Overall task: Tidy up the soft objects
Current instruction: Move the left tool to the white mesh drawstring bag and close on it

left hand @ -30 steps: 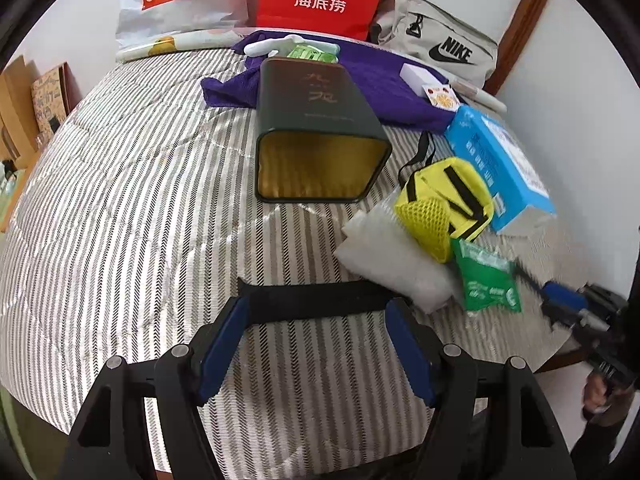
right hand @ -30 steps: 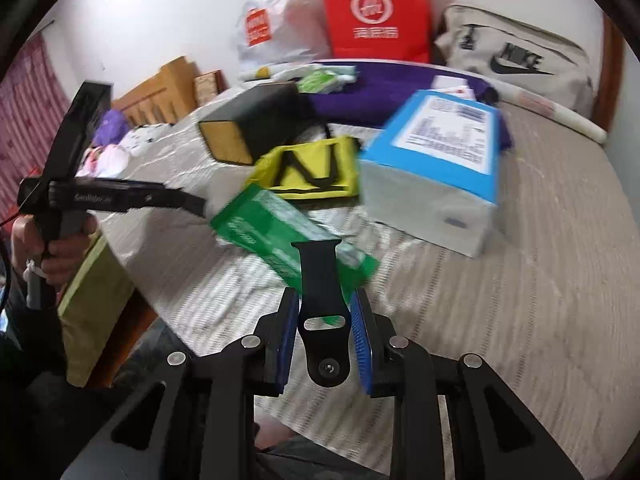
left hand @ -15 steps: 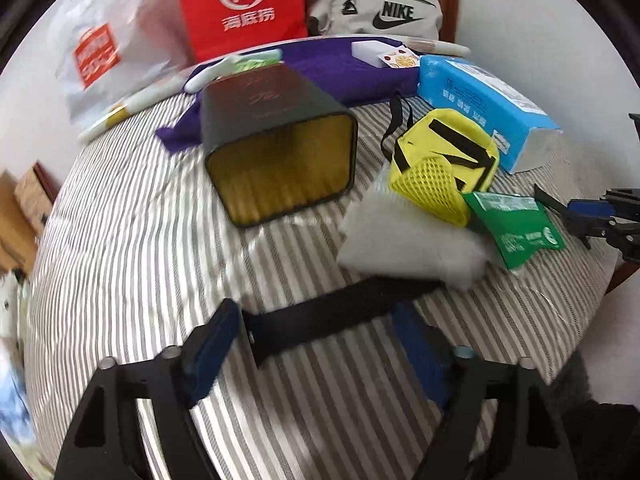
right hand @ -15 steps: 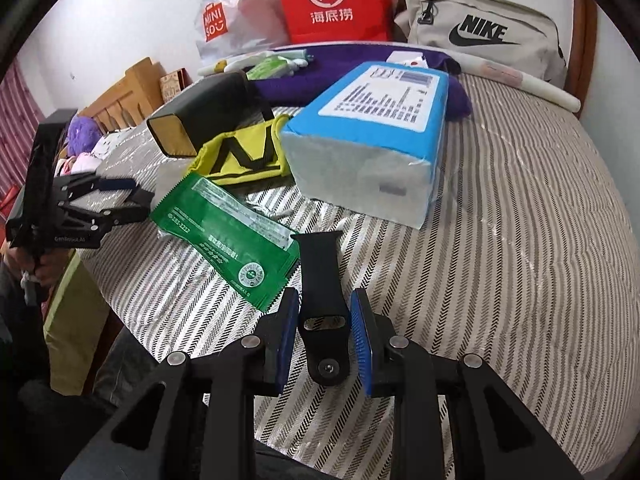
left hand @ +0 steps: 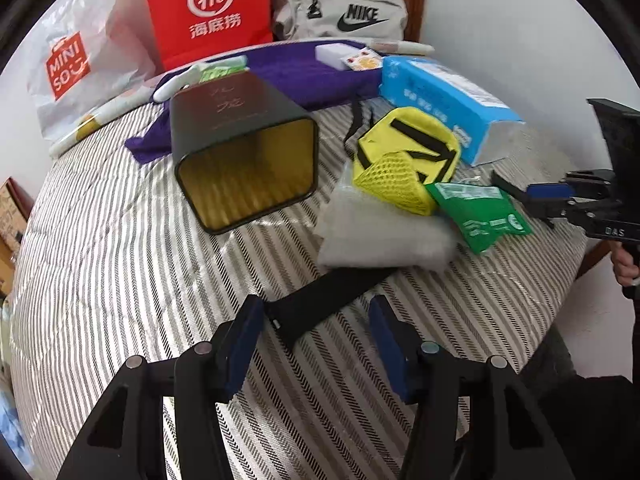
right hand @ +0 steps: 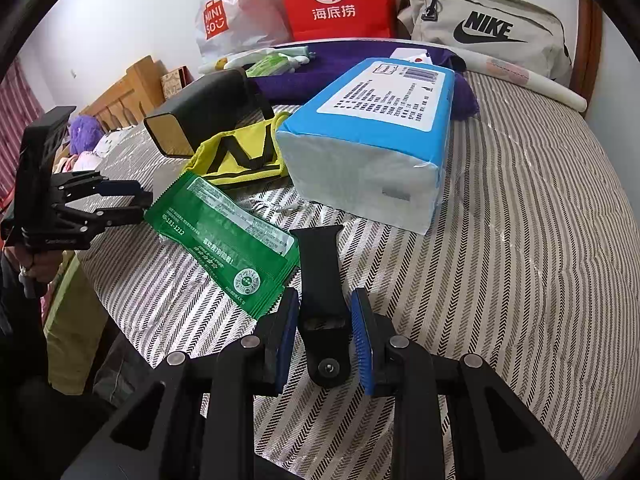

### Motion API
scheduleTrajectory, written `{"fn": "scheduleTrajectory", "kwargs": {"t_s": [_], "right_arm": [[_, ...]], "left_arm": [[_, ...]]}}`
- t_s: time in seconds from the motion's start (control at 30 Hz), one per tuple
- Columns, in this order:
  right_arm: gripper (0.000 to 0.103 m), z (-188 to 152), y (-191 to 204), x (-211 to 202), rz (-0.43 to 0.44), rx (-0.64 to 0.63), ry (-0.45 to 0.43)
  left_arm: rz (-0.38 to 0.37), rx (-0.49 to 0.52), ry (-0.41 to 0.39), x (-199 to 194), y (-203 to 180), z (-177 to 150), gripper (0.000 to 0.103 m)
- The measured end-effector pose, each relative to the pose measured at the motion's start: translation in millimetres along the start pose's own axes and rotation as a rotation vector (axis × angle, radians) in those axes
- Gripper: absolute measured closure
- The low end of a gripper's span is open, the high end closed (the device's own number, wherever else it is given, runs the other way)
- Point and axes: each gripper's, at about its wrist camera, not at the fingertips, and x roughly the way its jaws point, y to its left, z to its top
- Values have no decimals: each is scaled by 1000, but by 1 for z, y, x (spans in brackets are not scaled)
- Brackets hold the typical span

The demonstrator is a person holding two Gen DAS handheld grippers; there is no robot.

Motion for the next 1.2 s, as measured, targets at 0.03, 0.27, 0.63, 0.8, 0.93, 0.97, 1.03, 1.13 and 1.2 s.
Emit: {"fn": "scheduleTrajectory", "kwargs": {"t_s": [0.03,0.27,0.63,0.8,0.93,0.97,1.03,1.13,1.2], "right_arm": [[76,0,0,0,1,1,-1],[76,-1,2,0,-3,-3,-2],[76,-1,0,0,3,-5,-3],[76,0,1,0,-1,-7,0],[75,0,0,0,0,0,-1],[75,0,0,0,1,3,-2],[75,0,1,0,-2,2,-1],[75,2,2,2,-6,-6,-4],[76,2,2,2,-5,-4,-8]], "left_arm": [[4,12,8,3,-1,2,48],[3,95,7,17,-9,23,45],[-28,75,24,-2,-7,2,46],[-44,67,-4,3,1,23,46],[-119,101,-23,4,-16,35,45],[-132,100,-27,5,-20,37,45],[-134,87,-20,10,-25,42,42],[-119,68,-21,18,-27,45,42],[-141,43,-39,19,-25,45,61]]}}
